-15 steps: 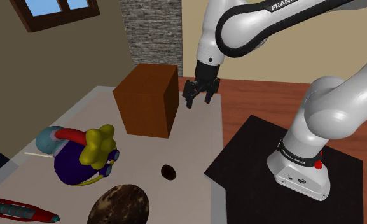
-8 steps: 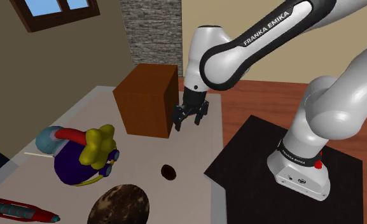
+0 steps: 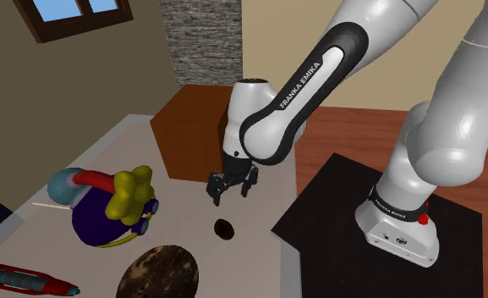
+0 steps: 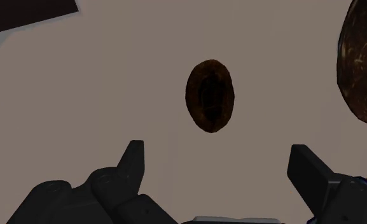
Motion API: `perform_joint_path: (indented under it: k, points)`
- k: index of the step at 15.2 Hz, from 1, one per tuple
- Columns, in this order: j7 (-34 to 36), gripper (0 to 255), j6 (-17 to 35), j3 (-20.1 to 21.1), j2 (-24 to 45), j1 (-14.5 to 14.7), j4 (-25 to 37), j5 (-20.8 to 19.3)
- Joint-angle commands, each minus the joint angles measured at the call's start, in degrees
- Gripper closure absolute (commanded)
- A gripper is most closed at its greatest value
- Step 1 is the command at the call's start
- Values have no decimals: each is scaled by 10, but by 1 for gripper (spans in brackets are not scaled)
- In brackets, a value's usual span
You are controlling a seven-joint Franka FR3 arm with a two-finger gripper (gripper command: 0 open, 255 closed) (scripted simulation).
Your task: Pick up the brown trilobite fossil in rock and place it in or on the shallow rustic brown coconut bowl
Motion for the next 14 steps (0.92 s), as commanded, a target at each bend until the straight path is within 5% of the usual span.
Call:
perform_joint_path:
  k: [1, 4, 14]
  points:
    - [16, 0, 38, 10, 50, 9, 15, -1]
    - [46, 0, 83, 12, 124, 27, 48, -18]
    - [53, 0, 141, 0, 201, 49, 69, -36]
